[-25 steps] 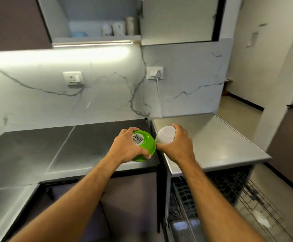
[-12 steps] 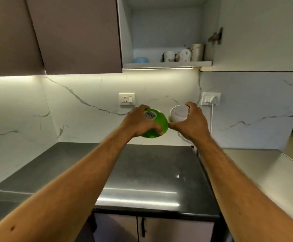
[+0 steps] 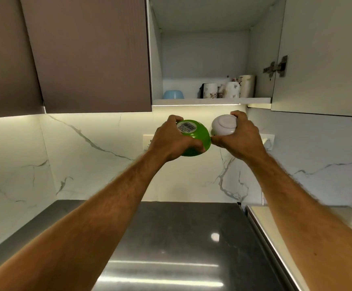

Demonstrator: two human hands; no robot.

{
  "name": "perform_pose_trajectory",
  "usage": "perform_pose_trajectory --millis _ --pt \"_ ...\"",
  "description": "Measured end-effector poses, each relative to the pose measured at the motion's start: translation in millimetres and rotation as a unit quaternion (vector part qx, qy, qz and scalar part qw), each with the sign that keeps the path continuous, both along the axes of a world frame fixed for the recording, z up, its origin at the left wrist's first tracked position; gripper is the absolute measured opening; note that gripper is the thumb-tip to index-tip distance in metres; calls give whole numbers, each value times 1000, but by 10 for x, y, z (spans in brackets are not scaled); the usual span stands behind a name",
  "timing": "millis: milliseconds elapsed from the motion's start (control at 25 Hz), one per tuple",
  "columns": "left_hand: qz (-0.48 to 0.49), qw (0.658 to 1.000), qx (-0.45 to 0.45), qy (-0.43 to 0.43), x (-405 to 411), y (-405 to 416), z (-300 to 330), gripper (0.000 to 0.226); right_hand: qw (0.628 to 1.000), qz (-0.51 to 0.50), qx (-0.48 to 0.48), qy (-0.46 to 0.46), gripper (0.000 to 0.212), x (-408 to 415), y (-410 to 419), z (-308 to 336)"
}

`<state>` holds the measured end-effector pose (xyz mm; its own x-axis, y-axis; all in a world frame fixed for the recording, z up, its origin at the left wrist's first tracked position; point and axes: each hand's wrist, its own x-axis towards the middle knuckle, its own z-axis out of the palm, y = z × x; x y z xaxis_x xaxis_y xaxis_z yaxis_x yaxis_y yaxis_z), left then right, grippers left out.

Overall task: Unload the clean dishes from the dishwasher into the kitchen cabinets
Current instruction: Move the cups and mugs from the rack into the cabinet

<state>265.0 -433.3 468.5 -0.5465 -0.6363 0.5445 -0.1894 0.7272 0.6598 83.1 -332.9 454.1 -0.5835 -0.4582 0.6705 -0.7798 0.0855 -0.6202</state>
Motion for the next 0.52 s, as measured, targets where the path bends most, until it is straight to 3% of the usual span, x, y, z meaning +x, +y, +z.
perform_pose_trajectory --millis 280,520 --pt "29 996 4 89 -424 -469 559 90 998 27 -26 46 102 -389 -525 630" --pt "53 994 11 99 -853 -871 1089 94 996 43 -28 69 101 -872 -937 1247"
